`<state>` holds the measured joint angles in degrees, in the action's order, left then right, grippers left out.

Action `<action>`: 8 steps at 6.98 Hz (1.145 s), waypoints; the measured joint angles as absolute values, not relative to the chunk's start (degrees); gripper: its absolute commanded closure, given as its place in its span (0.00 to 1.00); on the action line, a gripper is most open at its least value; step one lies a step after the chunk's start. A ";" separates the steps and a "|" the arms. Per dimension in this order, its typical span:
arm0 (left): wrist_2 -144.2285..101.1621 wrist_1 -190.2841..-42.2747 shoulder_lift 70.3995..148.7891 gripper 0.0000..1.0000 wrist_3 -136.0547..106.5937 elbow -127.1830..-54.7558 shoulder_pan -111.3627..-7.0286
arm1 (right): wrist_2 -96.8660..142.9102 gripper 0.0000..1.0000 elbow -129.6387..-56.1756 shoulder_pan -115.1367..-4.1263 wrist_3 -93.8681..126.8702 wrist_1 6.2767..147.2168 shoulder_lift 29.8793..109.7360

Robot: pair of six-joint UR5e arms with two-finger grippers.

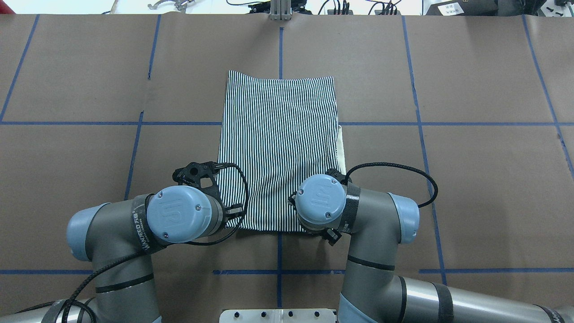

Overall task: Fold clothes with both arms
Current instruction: 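Grasp the shirt's near edge with both grippers, then lift the near edge with both grippers and fold it toward the far end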

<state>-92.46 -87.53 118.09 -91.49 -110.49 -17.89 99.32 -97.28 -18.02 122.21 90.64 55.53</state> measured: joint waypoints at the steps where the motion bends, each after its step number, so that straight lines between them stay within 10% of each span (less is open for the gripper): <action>1: -92.46 -87.54 118.11 1.00 -91.49 -110.59 -17.87 | 99.44 1.00 -97.42 -18.02 122.12 90.68 55.46; 8: -92.88 -87.45 118.36 1.00 -91.68 -113.10 -17.37 | 96.95 1.00 -104.29 -17.01 121.82 90.64 57.74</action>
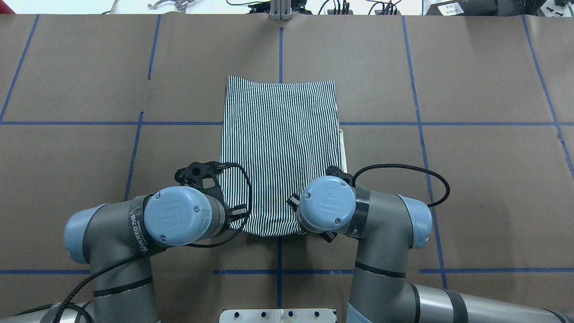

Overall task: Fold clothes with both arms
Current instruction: 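Lift the near edge with both grippers and fold it toward the far end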

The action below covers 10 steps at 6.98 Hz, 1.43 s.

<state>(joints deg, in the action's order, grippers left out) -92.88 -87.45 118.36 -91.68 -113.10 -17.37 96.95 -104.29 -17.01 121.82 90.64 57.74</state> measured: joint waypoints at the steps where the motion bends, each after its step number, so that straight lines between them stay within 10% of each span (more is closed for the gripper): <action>1: -93.45 -87.20 117.83 1.00 -91.80 -115.60 -16.20 | 96.27 1.00 -107.84 -15.51 121.60 90.51 59.75; 6: -93.92 -86.93 113.37 1.00 -91.83 -122.97 -11.88 | 94.90 1.00 -114.64 -15.13 112.20 90.10 63.85; 10: -93.78 -92.44 119.03 1.00 -94.52 -111.75 -20.25 | 95.19 1.00 -108.08 -19.76 109.10 88.21 58.94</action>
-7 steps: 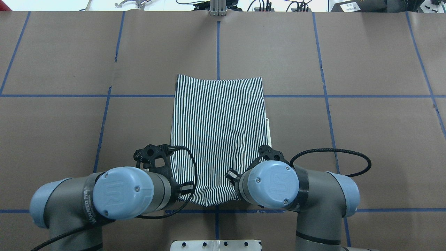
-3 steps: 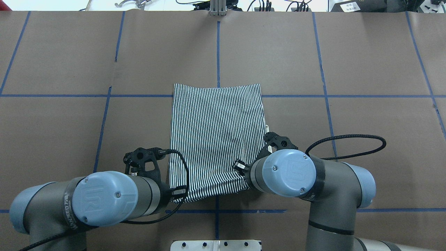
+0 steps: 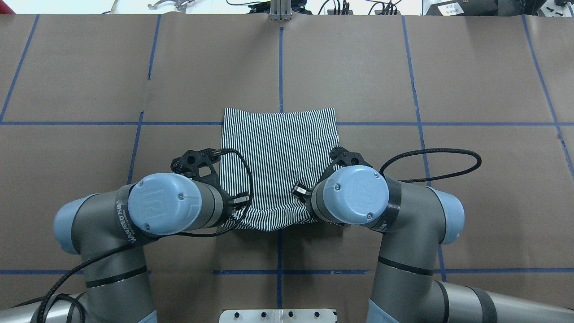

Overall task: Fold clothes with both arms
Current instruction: 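Lift the near edge with both grippers and fold it toward the far end, then lay the fold down, open both grippers and raise both arms away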

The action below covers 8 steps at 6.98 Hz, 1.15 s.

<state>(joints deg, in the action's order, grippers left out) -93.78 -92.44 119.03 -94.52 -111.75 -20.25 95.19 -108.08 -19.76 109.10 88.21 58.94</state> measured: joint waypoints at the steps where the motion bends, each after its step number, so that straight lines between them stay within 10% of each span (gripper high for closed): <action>1: -93.78 -93.87 119.25 1.00 -95.53 -110.23 -20.81 | 95.13 1.00 -105.75 -19.85 109.10 85.65 58.53; 3: -93.84 -94.86 119.79 1.00 -96.51 -109.23 -22.74 | 95.16 1.00 -102.90 -21.71 108.75 82.52 58.18; 4: -93.96 -96.81 121.43 0.55 -96.90 -106.46 -26.44 | 95.61 1.00 -99.47 -24.77 107.22 81.54 56.09; 5: -94.13 -101.98 124.06 0.01 -96.83 -98.93 -31.23 | 97.39 0.01 -90.19 -29.70 104.53 79.11 50.26; 8: -94.30 -116.97 127.25 0.00 -84.92 -80.20 -42.23 | 101.13 0.00 -66.70 -42.02 90.01 62.87 40.47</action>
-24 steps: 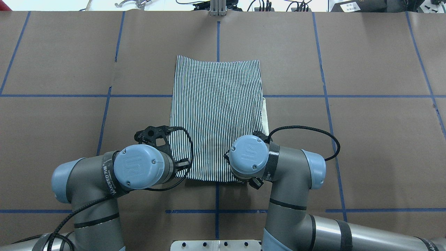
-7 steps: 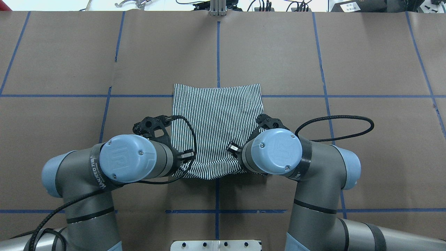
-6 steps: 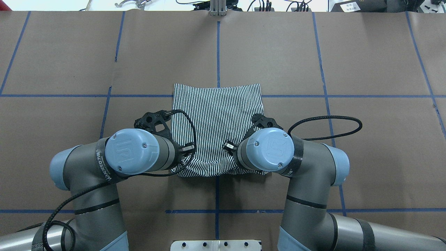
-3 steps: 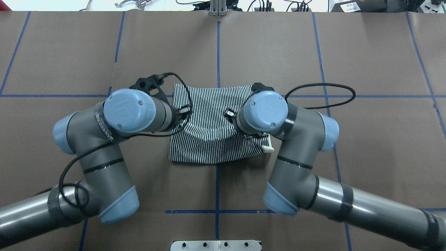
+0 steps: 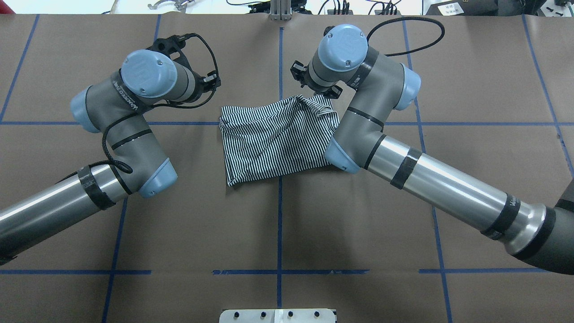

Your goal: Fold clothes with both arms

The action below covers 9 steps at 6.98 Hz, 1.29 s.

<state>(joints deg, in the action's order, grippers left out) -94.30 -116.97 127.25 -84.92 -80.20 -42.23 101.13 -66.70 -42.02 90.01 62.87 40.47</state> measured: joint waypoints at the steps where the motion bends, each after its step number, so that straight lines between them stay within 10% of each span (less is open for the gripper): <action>1: -94.81 -117.61 127.38 0.00 -83.43 -79.61 -42.91 | 101.56 0.00 -65.56 -43.33 86.20 61.95 40.34; 5: -105.16 -117.15 124.94 0.00 -79.60 -83.30 -47.28 | 111.58 0.00 -65.38 -52.57 67.19 68.06 41.52; 9: -117.00 -109.33 111.93 0.00 -54.41 -95.78 -62.34 | 127.90 0.00 -79.34 -71.04 25.59 77.68 65.57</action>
